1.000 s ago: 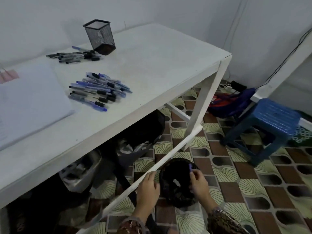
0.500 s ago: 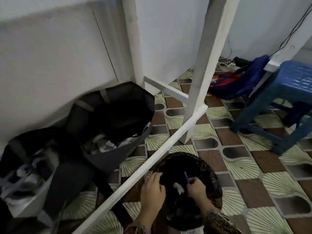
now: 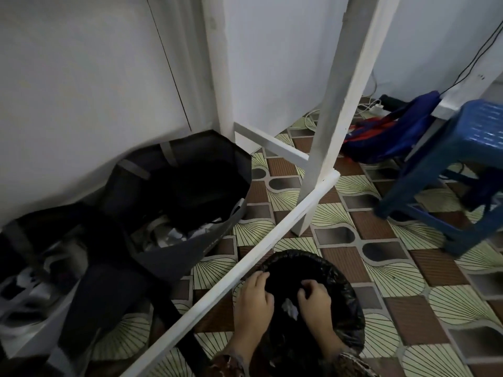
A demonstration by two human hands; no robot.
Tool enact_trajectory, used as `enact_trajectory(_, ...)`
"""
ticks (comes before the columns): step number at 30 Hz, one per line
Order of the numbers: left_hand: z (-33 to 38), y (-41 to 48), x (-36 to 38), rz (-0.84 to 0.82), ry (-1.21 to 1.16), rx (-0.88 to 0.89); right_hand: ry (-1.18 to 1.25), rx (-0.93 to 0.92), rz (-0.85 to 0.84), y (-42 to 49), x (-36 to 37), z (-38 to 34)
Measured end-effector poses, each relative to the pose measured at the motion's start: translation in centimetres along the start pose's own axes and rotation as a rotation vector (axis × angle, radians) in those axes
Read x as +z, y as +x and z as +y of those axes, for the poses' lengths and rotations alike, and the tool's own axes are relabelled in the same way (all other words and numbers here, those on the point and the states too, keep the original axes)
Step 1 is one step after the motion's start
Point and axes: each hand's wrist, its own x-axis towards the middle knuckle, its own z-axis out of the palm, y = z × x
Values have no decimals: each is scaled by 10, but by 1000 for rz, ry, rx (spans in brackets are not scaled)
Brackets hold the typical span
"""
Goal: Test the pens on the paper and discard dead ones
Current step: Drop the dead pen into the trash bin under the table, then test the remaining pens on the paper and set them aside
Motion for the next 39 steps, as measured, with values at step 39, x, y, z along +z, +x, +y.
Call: enact_trajectory(39,134,-170,-516,1012,-265,-88,387,-1081,-262,-297,-185,-506)
